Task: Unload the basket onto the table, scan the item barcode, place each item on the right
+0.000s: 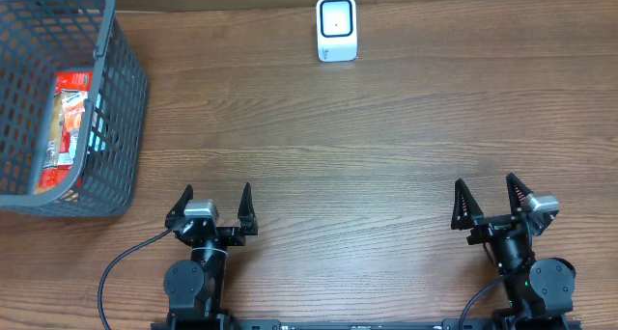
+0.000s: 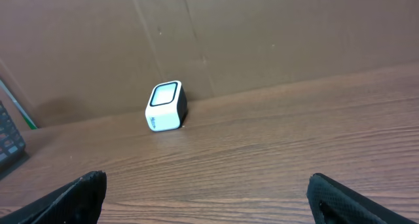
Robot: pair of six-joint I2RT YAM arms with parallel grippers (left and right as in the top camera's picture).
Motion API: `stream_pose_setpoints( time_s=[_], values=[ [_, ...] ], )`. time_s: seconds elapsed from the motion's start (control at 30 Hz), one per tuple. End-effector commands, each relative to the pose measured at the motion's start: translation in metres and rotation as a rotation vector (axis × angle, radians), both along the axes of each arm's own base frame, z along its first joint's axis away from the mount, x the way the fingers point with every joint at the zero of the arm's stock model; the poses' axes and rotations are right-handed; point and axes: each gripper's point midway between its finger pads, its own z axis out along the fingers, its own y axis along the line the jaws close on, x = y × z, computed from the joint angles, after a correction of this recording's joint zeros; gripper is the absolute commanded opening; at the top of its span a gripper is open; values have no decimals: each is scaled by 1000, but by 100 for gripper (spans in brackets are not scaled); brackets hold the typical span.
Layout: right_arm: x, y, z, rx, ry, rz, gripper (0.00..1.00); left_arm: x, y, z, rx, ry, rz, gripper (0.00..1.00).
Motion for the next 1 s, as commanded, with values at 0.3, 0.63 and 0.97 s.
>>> stream_pose_setpoints(
  time_s=[0.3,0.63,0.97],
  values=[
    [0,-1,-2,4,-1,-5,100,-1,-3,1,22,1,-22,100],
    [0,-1,-2,3,-2,-5,100,-39,-20,34,-148,181,-93,100],
    [0,-1,-2,4,-1,-5,100,-59,-45,125,-144,404,-235,100]
  ],
)
